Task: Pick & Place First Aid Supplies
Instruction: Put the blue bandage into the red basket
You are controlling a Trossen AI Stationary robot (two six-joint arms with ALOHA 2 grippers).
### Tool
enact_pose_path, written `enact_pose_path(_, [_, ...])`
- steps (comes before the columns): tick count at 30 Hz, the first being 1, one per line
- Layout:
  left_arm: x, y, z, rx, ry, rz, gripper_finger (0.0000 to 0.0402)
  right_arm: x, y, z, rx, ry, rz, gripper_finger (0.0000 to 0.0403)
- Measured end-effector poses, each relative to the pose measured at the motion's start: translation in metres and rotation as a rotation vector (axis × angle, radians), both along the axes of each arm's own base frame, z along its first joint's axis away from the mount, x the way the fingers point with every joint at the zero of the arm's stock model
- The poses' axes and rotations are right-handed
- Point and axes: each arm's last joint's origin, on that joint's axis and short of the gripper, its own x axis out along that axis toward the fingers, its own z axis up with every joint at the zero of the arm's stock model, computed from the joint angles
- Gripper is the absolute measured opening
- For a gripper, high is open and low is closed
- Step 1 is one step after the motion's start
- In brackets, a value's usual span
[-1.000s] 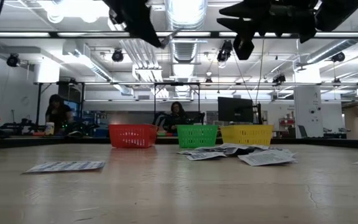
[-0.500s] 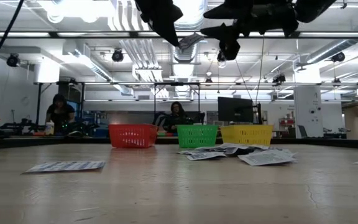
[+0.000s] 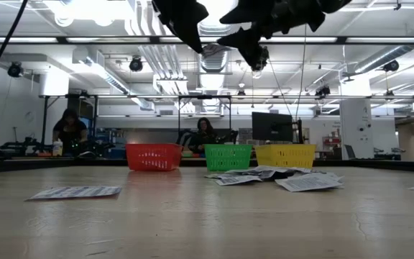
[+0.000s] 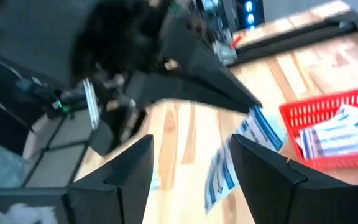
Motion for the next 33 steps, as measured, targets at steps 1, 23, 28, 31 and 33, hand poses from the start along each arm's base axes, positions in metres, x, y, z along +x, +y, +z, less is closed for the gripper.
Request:
enact_pose_path(1, [-0.001,0.000,0.000,-0.001,0.005,0.001,0.0000,0.001,-0.001,0.000,-0.006,0.020,0.004,0.0207])
enact_pose_path(23, [-0.008,-0.022,-0.003,-0.024,0.021,-0.027,0.0000,0.013,-0.004,-0.009,-0.026,0.086,0.019,0.0207])
enact_pose_path(28, [-0.008,-0.022,-0.003,-0.025,0.017,-0.027,0.0000,0.013,-0.005,-0.008,-0.023,0.077,0.016,0.0206])
enact_pose_path(31, [-0.006,-0.022,-0.002,-0.029,-0.004,-0.027,0.0000,0.014,-0.005,-0.007,-0.003,0.067,0.004,0.0192])
enact_pose_path(33, [-0.005,-0.022,-0.001,-0.032,-0.017,-0.027,0.0000,0.014,-0.005,-0.007,0.007,0.069,-0.001,0.0176])
